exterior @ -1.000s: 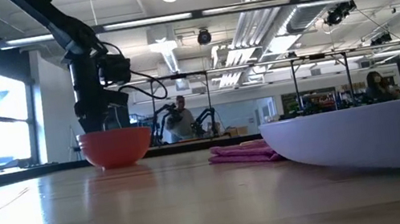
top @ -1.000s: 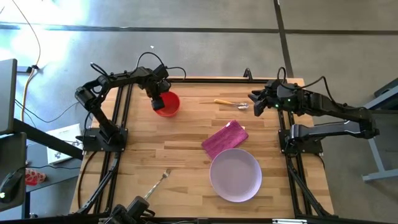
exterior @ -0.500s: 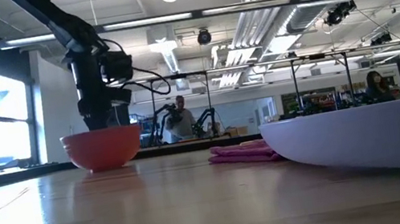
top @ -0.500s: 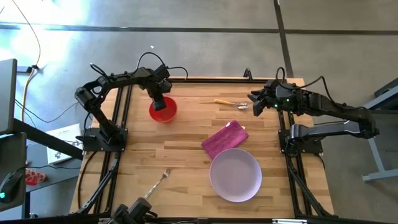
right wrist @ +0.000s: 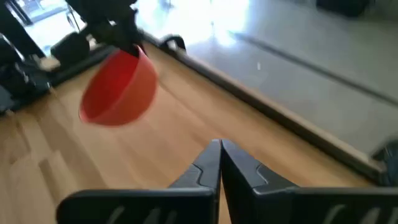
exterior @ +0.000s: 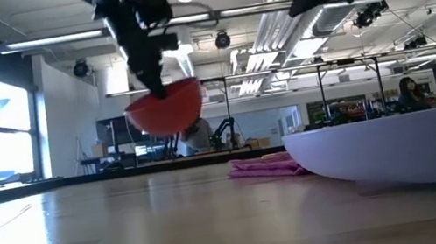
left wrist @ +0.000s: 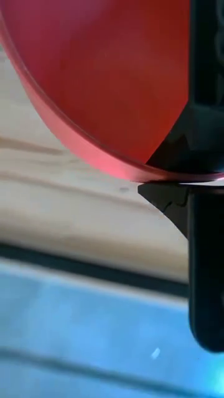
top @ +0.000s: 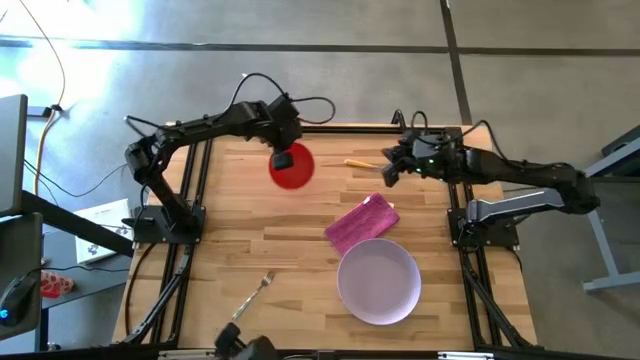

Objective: Set table place
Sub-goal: Put the orange bowl on the purple plate

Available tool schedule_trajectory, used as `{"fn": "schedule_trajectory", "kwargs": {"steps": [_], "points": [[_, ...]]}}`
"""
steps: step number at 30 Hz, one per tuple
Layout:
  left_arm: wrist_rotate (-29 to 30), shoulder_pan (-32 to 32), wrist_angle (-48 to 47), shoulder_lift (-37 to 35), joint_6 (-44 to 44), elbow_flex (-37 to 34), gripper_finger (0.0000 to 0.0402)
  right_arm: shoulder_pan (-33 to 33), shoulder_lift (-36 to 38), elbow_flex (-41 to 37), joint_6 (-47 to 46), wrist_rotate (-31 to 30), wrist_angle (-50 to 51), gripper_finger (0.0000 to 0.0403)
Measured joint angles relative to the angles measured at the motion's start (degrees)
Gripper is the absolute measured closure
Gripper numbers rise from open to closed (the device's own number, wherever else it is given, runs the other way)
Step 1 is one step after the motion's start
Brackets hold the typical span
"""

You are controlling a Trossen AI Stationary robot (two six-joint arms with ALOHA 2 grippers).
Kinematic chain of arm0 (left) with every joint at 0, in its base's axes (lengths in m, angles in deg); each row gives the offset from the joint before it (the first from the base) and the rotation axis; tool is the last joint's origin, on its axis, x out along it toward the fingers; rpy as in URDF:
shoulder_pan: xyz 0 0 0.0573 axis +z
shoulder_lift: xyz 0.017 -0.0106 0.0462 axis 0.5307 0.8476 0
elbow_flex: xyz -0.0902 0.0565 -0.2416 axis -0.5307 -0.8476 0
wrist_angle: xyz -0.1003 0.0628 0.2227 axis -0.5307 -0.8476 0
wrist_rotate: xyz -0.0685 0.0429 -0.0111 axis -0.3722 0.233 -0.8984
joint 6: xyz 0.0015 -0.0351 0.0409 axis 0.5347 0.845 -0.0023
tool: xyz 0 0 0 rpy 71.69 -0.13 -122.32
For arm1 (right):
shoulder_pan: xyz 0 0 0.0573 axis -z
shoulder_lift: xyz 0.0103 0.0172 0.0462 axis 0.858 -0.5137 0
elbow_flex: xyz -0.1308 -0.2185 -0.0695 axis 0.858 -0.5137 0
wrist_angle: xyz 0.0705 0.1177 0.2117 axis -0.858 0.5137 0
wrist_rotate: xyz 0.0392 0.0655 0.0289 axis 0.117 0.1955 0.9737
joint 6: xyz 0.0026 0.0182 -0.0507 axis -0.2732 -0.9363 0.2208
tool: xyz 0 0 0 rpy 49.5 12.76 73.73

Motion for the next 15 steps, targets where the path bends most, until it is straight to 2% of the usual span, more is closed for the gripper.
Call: {"fn": "schedule_trajectory", "kwargs": {"steps": [3, 7, 11, 15], "points": [[4.0, -2.3, 0.0, 0.0, 0.0, 5.1, 0.04, 0.0, -3.8, 1.1, 1.3, -1.7, -5.2, 0.0401], [8.1, -4.0, 0.0, 0.0, -0.2, 9.8, 0.0401, -1.6, -10.2, 7.7, 4.6, -6.0, -4.2, 0.0402], [10.2, -4.4, -0.6, 0.0, -1.1, 12.4, 0.0401, -5.1, -17.8, 19.3, 11.3, -13.3, 1.4, 0.0403], [10.3, -4.4, -1.2, 0.0, -1.2, 12.8, 0.0401, -8.3, -25.7, 31.3, 15.5, -21.6, 12.0, 0.0403]]}}
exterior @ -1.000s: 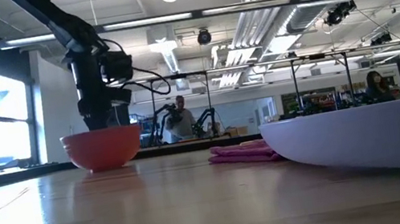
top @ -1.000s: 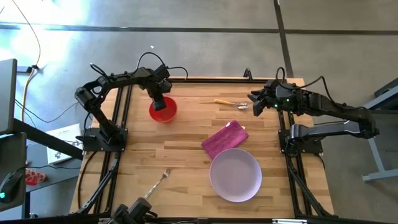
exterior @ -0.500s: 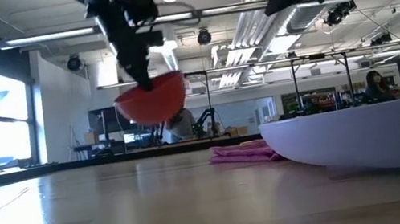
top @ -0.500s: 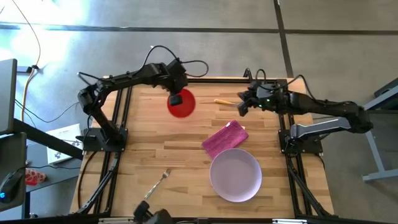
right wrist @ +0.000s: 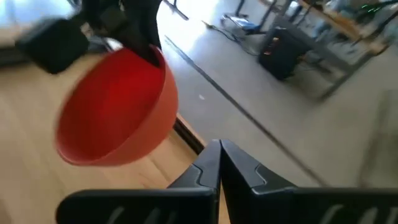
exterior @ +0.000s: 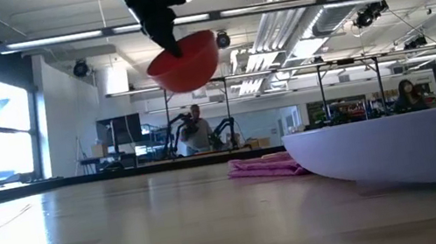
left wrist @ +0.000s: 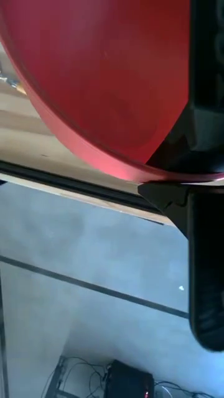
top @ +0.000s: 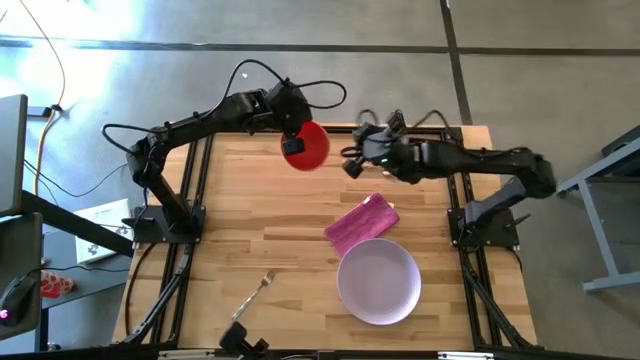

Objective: Set table place
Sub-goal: Put the orange bowl on the purple plate

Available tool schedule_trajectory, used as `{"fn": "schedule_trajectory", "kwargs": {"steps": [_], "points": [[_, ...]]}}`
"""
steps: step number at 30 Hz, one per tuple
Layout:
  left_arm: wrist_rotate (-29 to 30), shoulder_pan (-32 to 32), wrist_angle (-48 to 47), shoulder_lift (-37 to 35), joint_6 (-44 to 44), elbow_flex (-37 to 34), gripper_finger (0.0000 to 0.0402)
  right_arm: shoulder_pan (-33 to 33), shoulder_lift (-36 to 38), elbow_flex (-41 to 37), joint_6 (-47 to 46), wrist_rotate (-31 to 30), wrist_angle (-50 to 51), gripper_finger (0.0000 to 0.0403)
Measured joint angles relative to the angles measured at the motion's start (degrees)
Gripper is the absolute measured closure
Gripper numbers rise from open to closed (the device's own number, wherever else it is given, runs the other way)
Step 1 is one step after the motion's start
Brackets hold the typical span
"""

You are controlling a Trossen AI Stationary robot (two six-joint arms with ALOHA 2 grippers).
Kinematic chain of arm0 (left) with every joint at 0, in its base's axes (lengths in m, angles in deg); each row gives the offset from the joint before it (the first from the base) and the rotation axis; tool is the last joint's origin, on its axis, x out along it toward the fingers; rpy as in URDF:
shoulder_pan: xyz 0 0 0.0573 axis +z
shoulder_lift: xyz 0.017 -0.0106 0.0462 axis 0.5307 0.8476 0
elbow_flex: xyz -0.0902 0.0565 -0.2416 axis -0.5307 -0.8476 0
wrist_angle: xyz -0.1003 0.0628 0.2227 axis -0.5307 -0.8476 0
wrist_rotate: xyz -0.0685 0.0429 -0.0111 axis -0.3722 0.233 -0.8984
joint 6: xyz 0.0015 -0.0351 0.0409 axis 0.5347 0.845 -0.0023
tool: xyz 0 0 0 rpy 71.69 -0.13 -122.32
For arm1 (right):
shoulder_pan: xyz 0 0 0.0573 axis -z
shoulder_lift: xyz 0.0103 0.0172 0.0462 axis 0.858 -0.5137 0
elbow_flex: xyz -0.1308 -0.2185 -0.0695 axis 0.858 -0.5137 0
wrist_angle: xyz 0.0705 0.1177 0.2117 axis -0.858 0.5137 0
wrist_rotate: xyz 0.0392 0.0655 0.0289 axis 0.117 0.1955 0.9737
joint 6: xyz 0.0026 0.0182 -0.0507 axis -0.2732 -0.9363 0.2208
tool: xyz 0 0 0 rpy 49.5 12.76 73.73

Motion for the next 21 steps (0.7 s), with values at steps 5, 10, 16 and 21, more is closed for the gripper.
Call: {"fn": "schedule_trajectory", "kwargs": {"steps": [5, 10, 16, 21], "points": [[0.0, 0.1, -1.5, 0.0, -0.6, 0.0, 0.0401, -1.9, -6.8, 10.3, 0.2, 1.4, 8.6, 0.0399], [0.0, 0.1, -2.6, 0.0, -1.5, 0.0, 0.0401, -1.2, -11.0, 14.0, -3.7, 8.1, 10.8, 0.0366], [0.0, 0.0, -3.0, 0.0, -1.8, 0.0, 0.0402, 0.3, -14.3, 14.1, -4.6, 11.0, 9.2, 0.03], [0.0, 0.0, -2.9, 0.0, -1.8, 0.0, 0.0402, 1.6, -16.7, 14.1, -4.5, 11.0, 6.8, 0.0255]]}}
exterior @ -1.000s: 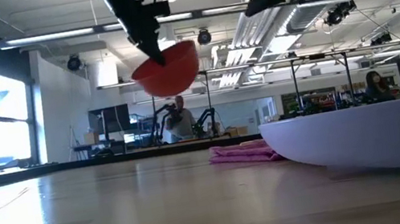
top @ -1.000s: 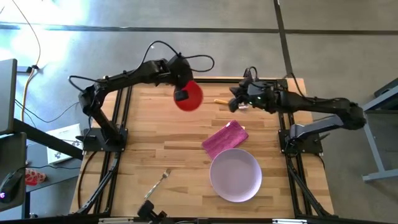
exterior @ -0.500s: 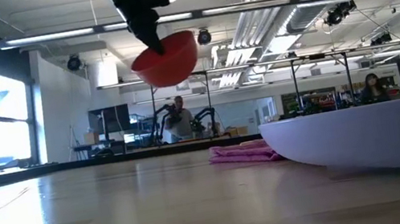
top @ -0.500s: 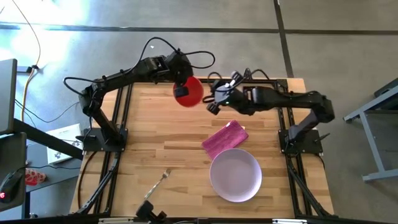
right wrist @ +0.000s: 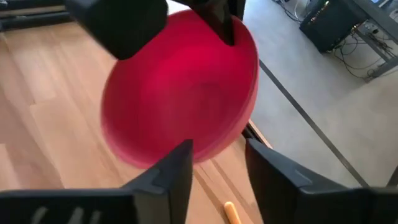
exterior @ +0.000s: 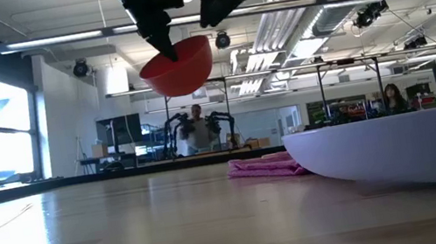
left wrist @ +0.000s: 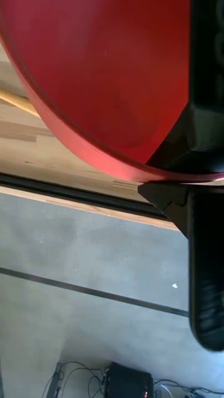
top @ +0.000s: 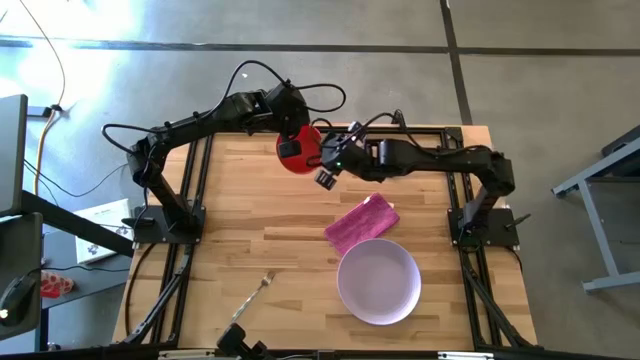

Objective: Set table place
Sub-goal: Put the orange bowl on the purple plate

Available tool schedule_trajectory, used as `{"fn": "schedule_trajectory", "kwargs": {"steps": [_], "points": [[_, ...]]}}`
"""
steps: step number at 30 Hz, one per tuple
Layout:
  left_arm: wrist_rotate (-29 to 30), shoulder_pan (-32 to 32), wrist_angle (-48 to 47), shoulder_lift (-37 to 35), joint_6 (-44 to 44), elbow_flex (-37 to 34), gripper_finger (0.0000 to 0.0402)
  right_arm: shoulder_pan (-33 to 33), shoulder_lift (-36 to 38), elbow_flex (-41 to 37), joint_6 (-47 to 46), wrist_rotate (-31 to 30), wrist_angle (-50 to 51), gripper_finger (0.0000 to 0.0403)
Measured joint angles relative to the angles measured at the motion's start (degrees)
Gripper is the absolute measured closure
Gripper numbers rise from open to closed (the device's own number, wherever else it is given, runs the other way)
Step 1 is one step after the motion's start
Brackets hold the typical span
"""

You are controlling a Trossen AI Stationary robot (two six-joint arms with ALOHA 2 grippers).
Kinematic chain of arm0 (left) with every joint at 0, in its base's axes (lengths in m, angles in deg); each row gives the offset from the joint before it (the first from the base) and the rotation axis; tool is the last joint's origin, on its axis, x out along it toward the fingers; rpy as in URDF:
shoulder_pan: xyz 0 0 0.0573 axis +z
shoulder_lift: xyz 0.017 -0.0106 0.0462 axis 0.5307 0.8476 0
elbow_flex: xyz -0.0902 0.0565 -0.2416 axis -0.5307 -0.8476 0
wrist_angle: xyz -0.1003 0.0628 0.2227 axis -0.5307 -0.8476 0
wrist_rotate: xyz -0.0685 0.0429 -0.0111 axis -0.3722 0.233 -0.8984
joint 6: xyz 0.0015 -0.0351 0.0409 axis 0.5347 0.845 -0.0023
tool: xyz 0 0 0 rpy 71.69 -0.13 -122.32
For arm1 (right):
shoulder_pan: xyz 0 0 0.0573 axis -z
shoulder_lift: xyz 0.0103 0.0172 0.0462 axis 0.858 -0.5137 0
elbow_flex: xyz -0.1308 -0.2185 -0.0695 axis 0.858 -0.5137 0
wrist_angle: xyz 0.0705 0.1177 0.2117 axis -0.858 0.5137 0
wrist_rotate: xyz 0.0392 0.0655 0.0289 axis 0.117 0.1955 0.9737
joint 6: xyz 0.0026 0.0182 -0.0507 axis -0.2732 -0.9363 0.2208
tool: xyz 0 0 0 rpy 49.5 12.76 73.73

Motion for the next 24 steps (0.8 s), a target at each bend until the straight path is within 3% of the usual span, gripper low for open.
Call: {"fn": "schedule_trajectory", "kwargs": {"steps": [9, 24], "points": [[0.0, -1.1, 0.2, 0.0, 0.1, 0.0, 0.0401, 2.5, -1.9, 0.0, 6.1, -2.8, -6.8, 0.0227], [0.5, -2.7, 2.0, 0.0, 0.2, 0.0, 0.0401, 5.2, -1.8, -4.5, 1.1, 1.3, -7.3, 0.0229]]}}
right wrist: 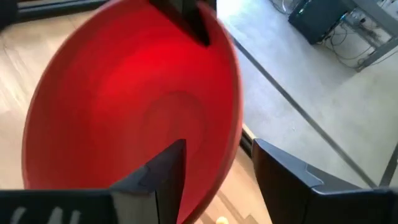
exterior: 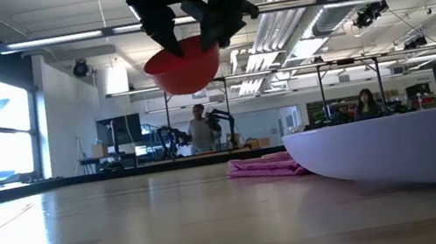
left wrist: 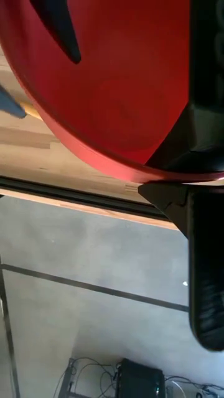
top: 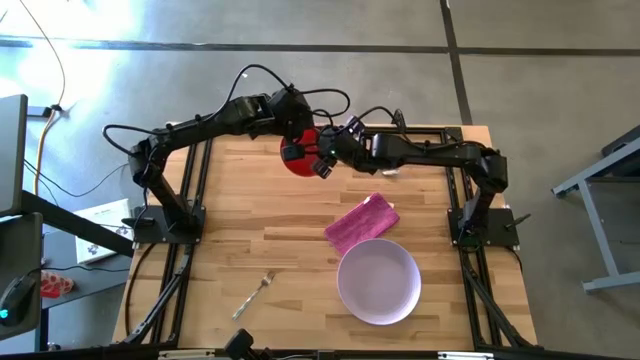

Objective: Set table place
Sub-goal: Put the orange bowl on the purple plate

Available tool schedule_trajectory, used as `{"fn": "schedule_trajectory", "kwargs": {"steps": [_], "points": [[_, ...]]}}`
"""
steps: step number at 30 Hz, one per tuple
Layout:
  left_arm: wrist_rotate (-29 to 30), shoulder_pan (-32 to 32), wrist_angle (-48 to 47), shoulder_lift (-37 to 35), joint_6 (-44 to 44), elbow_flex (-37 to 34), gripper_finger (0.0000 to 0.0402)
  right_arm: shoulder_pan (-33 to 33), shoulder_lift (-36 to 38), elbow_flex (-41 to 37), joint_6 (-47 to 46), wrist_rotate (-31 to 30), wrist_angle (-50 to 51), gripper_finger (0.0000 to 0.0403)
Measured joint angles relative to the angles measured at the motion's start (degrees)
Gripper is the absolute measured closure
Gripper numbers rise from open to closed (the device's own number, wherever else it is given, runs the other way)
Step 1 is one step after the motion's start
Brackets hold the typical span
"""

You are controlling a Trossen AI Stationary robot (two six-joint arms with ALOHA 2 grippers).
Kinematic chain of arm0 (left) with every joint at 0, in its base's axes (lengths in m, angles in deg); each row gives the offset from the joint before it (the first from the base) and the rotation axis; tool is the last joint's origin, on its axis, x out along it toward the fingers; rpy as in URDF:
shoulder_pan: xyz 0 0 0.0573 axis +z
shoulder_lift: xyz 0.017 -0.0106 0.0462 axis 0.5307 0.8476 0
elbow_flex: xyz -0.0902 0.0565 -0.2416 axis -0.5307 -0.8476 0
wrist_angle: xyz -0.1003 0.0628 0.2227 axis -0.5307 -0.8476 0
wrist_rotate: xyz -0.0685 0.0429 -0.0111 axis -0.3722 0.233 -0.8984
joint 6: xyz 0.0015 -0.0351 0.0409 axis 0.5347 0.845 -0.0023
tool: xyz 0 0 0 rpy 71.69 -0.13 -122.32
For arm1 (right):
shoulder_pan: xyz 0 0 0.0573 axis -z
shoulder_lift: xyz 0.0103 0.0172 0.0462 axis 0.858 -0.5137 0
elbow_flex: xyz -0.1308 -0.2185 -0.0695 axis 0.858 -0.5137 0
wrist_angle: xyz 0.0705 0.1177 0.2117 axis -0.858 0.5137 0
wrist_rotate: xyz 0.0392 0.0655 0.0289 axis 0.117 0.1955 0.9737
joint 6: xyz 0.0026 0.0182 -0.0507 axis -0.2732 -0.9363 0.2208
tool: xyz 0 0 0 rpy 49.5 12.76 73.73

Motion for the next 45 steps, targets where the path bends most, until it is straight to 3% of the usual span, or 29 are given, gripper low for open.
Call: {"fn": "schedule_trajectory", "kwargs": {"steps": [3, 8, 15, 22, 29, 35, 40, 45], "points": [[-0.1, 0.0, 0.3, 0.0, 0.1, 0.0, 0.0401, 0.0, 0.0, 0.0, -0.9, 0.2, 0.0, 0.0261], [0.0, 0.0, -0.2, 0.0, 0.7, 0.0, 0.0401, 0.4, 0.0, 0.0, -1.7, 1.3, 0.2, 0.0384], [-1.0, 0.0, -0.1, -0.1, 0.2, 0.5, 0.039, 0.5, 0.0, 0.0, -2.5, 1.6, 0.5, 0.0399], [-6.0, -0.1, -2.7, 0.1, -3.2, 6.5, 0.0316, 0.4, 0.4, 0.0, -1.8, 3.5, 0.1, 0.0403], [2.5, 0.2, -15.5, -0.1, -4.4, 14.7, 0.0228, 0.4, 1.5, -0.3, 1.0, 4.6, 3.5, 0.0402], [3.4, 0.0, -27.2, -0.2, -3.8, 22.0, 0.0206, 3.0, 6.8, -0.1, 1.0, 3.4, 16.0, 0.0402], [3.8, 0.3, -30.0, -0.2, -3.5, 23.9, 0.0216, 3.5, 14.5, -0.1, -3.2, 11.1, 27.5, 0.0402], [3.1, 0.1, -30.0, -0.1, -3.5, 24.0, 0.0224, 0.6, 21.9, -0.1, -15.7, 20.6, 38.8, 0.0402]]}}
